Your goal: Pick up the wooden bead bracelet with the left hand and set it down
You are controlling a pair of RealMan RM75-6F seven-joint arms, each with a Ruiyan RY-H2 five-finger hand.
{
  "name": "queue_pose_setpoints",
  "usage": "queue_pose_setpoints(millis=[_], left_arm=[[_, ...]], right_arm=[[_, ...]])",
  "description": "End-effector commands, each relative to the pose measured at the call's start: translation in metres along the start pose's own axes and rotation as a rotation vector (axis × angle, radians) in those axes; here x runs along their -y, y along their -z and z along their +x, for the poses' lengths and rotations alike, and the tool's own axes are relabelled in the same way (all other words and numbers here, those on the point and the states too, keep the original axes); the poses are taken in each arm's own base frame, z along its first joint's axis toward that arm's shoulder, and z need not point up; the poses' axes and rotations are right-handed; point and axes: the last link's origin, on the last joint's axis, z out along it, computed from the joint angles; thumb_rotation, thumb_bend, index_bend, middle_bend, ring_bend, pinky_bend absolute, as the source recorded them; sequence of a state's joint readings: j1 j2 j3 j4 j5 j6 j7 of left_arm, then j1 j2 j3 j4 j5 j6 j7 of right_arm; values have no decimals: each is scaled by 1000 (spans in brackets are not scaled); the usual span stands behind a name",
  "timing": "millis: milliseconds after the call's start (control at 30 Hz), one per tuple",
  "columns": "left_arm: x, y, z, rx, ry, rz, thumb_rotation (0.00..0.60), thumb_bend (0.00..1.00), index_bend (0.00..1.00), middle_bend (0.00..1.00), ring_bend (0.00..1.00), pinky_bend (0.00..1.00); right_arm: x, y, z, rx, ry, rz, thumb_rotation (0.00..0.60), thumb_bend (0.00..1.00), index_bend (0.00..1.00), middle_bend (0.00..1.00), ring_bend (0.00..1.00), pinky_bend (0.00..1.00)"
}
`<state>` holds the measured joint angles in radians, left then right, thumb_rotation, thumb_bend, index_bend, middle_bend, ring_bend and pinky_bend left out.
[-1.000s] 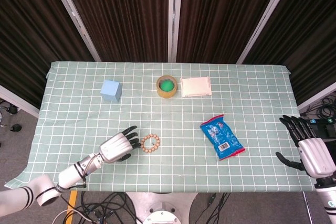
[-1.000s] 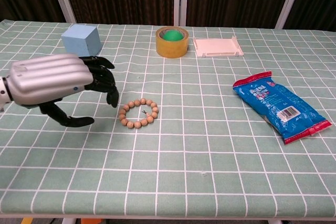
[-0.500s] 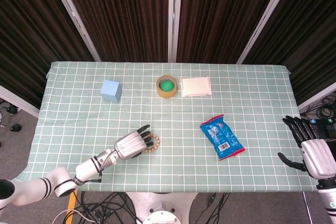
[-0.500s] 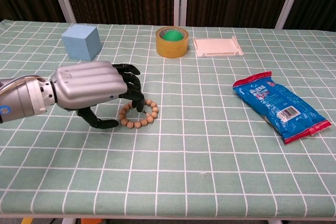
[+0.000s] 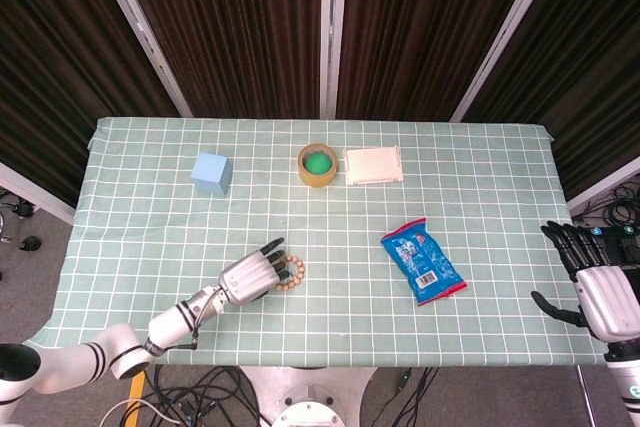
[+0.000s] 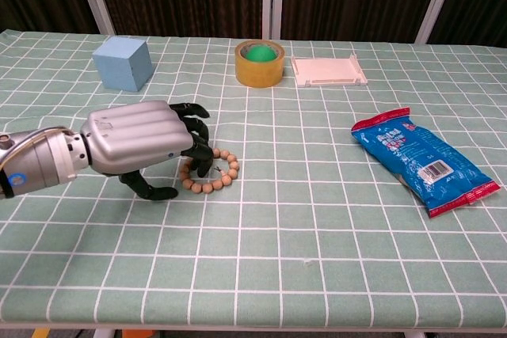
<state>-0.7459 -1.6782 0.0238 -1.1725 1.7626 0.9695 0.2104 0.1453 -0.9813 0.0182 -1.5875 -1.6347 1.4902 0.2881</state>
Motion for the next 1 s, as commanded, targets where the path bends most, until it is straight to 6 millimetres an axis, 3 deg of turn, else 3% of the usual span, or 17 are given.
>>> queue_pose_setpoints(millis=[33, 200, 400, 633, 867, 1000], left_arm=[[-1, -1, -3, 1, 2, 4, 600, 284, 438, 432, 235, 98], [-3, -3, -6, -8, 2, 11, 600, 283, 452, 446, 244, 101], [-4, -5, -10, -13, 11, 14, 600, 306, 540, 518, 298, 108], [-2, -3, -13, -31, 52, 32, 600, 341, 545, 530, 302, 121], [6, 9, -8, -93, 393, 120, 600, 360, 556, 550, 315, 130], [16, 18, 4, -180, 697, 177, 600, 369, 557, 558, 316, 135]], right_arm=[[0, 0, 0, -2, 1, -1, 600, 145, 0, 56, 0, 0], [-1, 0, 1, -3, 1, -4, 600, 145, 0, 57, 0, 0], [-1, 2, 1, -4, 0, -8, 600, 145, 0, 56, 0, 0], [-2, 4, 3, -10, 1, -11, 600, 145, 0, 57, 0, 0], [-2, 5, 4, -17, -1, -9, 600, 144, 0, 57, 0, 0], [-1, 5, 4, -20, -3, -4, 600, 144, 0, 57, 0, 0]])
